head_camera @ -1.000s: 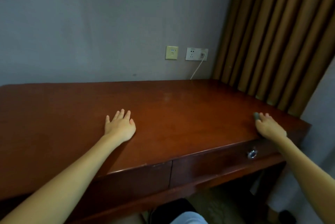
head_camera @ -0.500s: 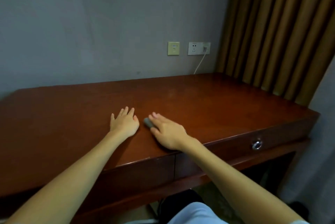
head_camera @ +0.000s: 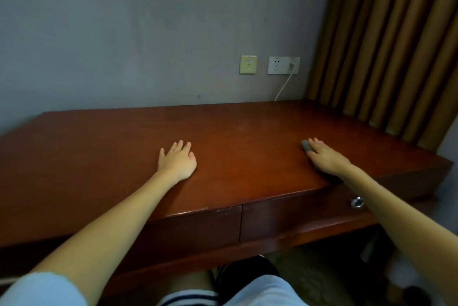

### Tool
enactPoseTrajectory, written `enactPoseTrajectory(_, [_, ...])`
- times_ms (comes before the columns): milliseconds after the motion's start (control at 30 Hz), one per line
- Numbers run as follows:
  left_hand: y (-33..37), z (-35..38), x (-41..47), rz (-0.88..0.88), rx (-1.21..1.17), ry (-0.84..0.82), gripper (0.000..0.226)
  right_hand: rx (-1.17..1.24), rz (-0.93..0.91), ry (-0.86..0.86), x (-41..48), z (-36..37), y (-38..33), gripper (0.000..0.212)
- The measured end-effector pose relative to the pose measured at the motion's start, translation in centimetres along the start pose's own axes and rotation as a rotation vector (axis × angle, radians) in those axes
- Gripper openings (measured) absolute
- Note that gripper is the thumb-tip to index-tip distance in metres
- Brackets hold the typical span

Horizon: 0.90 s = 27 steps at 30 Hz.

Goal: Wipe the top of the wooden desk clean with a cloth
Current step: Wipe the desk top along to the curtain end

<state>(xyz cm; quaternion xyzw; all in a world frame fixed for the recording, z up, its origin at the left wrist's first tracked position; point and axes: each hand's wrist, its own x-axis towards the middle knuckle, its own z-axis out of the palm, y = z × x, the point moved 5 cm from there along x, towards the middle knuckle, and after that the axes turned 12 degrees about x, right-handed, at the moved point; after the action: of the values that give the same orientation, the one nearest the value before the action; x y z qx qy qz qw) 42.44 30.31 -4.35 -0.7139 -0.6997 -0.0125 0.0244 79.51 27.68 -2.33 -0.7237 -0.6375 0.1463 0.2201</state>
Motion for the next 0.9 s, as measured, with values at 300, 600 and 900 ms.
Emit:
enactPoseTrajectory(300, [-1.1,-1.2,-0.9,0.055,-0.123,0.058,0.052,-0.059,-0.687,-0.283,-7.7,12.4,-20.7,0.06])
enactPoseTrajectory(600, [-16.5,-1.7,-3.2,-0.256,0.085,0.021,0.059,-0.025,-0.432,-0.262,4.0,7.0,-12.1,0.054])
enactPoseTrajectory(900, [-19.4,-0.2,-5.4,-0.409,0.098,-0.031,0.065,-0.037,-0.495,-0.268,11.6,16.0,-25.7,0.054])
